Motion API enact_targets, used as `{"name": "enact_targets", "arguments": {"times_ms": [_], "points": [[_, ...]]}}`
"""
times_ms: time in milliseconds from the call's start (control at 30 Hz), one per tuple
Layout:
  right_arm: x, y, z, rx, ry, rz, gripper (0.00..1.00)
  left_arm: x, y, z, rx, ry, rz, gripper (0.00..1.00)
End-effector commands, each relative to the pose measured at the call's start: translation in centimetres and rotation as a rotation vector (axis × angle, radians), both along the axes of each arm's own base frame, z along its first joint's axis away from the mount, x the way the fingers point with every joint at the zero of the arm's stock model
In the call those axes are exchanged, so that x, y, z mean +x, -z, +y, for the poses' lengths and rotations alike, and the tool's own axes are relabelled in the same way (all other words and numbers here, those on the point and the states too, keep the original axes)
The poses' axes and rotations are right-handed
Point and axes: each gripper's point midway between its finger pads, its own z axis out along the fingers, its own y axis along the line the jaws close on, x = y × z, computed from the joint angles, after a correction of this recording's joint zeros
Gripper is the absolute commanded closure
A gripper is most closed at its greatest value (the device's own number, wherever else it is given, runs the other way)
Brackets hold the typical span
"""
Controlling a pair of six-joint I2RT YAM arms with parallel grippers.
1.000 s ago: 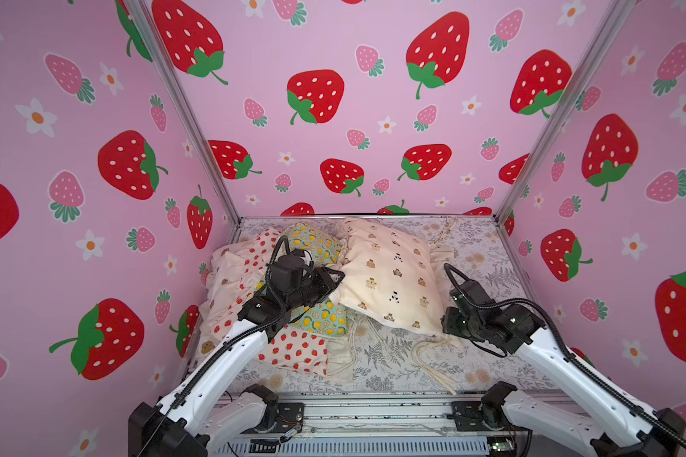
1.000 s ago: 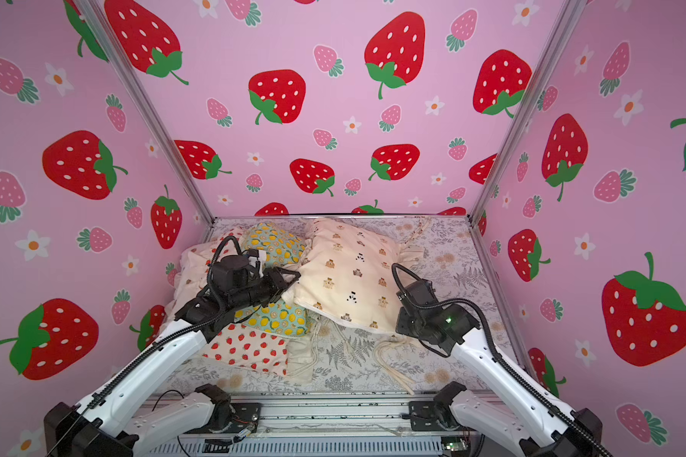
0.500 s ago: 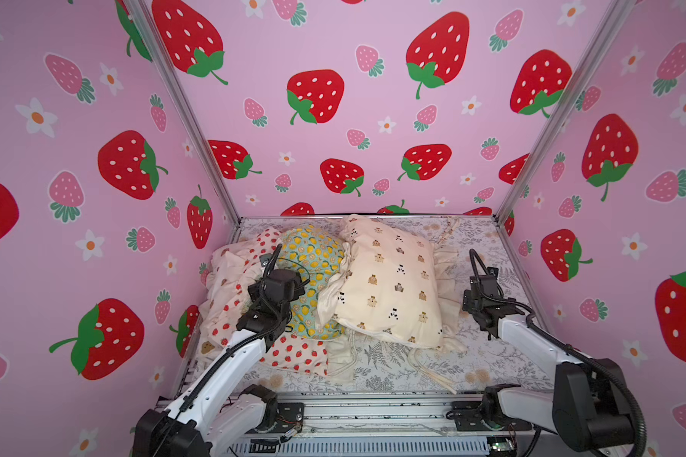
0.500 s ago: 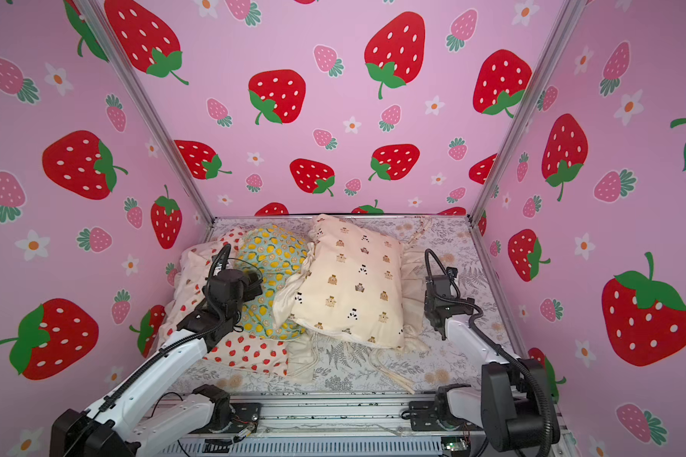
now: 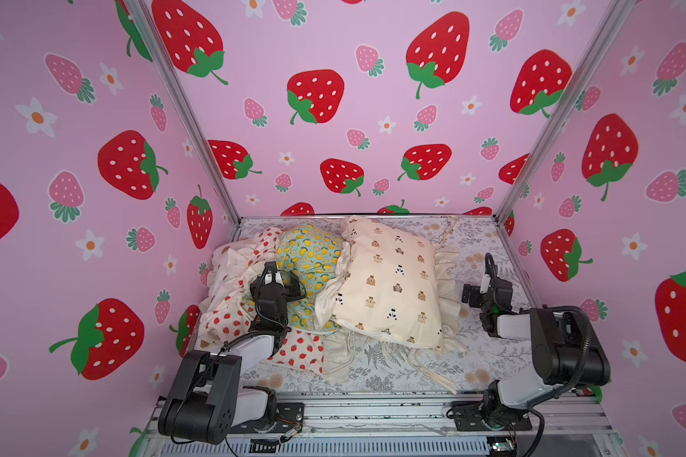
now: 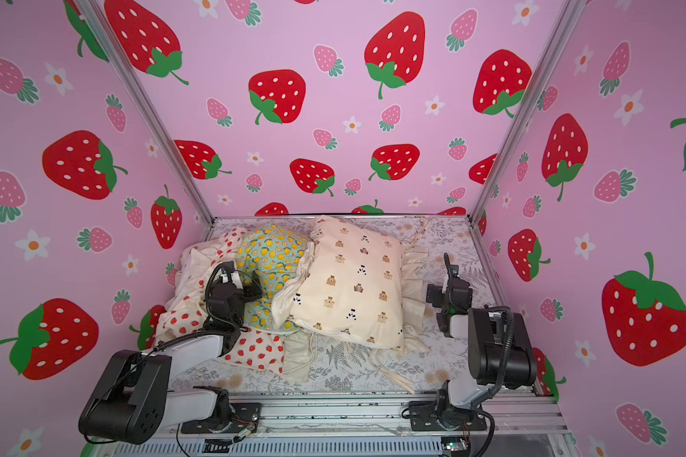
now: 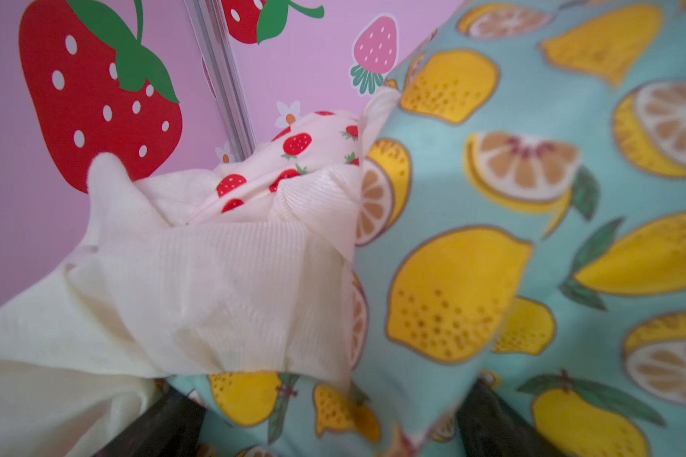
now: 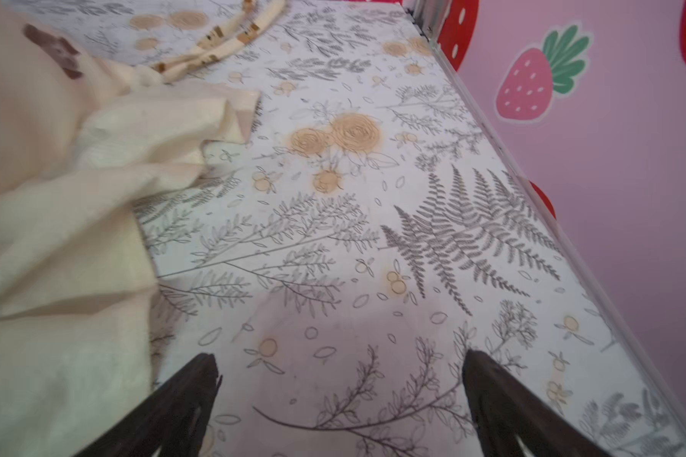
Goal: Zip up pillowcases
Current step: Reset both arms
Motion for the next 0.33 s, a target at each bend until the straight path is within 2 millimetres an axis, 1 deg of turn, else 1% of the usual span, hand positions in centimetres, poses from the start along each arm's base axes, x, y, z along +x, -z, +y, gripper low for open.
{"name": "enact_targets", "arguments": {"times_ms": [0,100,200,300], "points": [[1.4,-2.3,1.3,-0.032,-0.079,-0.086,0.01,0.9,-1.6,-0.4,0.015,0.054,-0.067,0.01],[1.4,-2.2,1.3,-0.038,-0.079,-0.08,0.0,1.6,-1.5,-0.8,0.012,0.078,-0.039,0.01],[1.5,-2.1,1.4,-0.04,-0.083,-0.077,0.0,1.7,-1.9,-1.3,0.009,0.108,-0.092,0.01],[1.4,-2.3,1.4,-0.041,-0.082,-0.083,0.0,2.1,-1.9,-1.2,-0.009,0.103,-0.129,0.01]]}}
